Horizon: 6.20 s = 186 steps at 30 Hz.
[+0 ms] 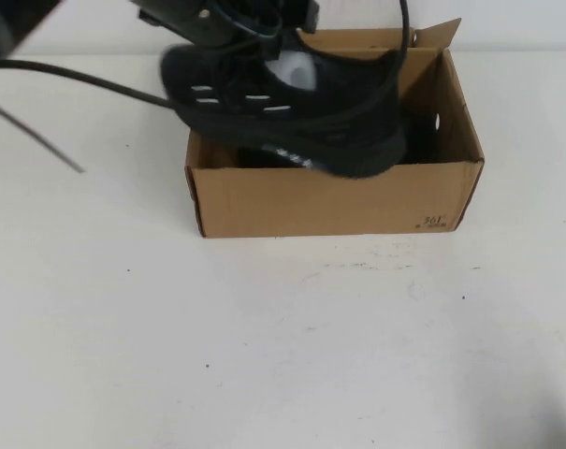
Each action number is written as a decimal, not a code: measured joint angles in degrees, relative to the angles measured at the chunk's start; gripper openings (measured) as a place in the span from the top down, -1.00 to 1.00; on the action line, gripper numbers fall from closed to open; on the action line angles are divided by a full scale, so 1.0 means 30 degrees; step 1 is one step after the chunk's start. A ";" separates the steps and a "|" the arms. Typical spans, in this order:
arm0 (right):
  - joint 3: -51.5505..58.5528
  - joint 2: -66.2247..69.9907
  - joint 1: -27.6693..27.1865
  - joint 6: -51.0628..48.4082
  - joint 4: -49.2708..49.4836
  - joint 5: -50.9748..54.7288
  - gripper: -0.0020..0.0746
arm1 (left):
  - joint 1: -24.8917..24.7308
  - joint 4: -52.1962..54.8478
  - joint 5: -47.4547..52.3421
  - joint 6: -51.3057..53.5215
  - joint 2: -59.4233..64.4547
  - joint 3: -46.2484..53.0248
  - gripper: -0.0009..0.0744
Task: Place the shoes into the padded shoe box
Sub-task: Place the shoe in the shoe box
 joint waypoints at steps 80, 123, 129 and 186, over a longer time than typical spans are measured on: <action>0.0000 0.0000 0.0000 0.0000 0.0000 0.0000 0.97 | -0.1114 0.4687 -0.5961 -0.7928 0.5493 -0.0901 0.95; 0.0000 0.0000 0.0000 0.0000 0.0000 0.0000 0.97 | -0.1391 0.2997 -0.6665 -0.7543 0.6754 -0.1132 0.54; 0.0000 0.0000 0.0000 0.0000 0.0000 0.0000 0.97 | -0.1490 0.2971 -0.5306 -0.7508 0.6754 -0.1141 0.13; 0.0000 0.0000 0.0000 0.0000 0.0000 0.0000 0.97 | -0.2287 0.2281 -0.7134 -0.9083 0.6016 -0.1083 0.96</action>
